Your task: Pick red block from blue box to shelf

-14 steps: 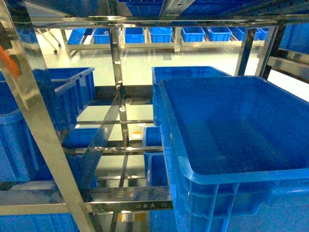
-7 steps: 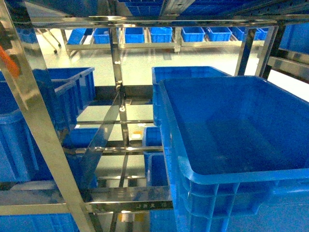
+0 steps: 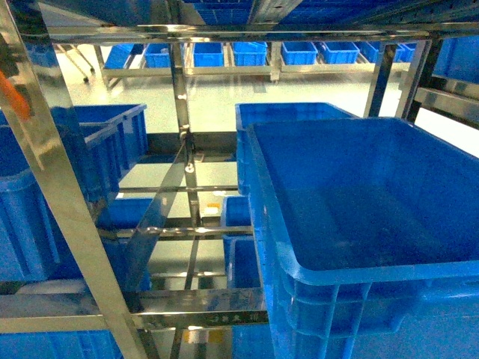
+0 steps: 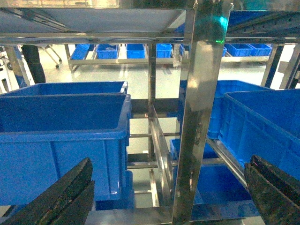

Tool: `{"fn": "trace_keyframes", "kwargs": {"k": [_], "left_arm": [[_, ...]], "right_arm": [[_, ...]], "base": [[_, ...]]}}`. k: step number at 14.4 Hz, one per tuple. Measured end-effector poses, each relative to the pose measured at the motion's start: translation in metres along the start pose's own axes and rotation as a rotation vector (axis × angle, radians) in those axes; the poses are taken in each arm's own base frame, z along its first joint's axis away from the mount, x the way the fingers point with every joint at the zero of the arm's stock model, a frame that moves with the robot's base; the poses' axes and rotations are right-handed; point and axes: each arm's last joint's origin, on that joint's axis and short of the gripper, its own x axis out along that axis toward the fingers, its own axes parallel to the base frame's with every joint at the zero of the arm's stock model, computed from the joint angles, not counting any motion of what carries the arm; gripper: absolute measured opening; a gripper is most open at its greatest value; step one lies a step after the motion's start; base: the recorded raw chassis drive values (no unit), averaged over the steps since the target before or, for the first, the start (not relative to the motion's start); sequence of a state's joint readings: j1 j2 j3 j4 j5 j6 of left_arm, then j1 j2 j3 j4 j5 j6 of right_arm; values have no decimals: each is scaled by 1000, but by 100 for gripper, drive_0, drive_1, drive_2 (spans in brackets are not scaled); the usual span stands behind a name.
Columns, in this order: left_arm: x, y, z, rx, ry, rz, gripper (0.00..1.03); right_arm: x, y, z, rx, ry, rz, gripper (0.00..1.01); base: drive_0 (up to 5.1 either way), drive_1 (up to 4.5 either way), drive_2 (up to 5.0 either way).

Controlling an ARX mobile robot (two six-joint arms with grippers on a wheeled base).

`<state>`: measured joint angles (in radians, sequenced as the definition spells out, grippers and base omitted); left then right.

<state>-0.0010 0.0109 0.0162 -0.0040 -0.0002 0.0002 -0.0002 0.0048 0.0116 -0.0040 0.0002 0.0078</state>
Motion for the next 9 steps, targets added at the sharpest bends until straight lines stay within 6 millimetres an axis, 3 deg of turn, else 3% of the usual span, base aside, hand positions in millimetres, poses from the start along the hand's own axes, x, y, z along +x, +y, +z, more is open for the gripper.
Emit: {"fn": "trace_keyframes", "kwargs": {"k": [9], "left_arm": [[0, 0, 0, 0, 0, 0, 98]], "right_arm": [[0, 0, 0, 0, 0, 0, 28]], "base": [[0, 0, 0]]}}
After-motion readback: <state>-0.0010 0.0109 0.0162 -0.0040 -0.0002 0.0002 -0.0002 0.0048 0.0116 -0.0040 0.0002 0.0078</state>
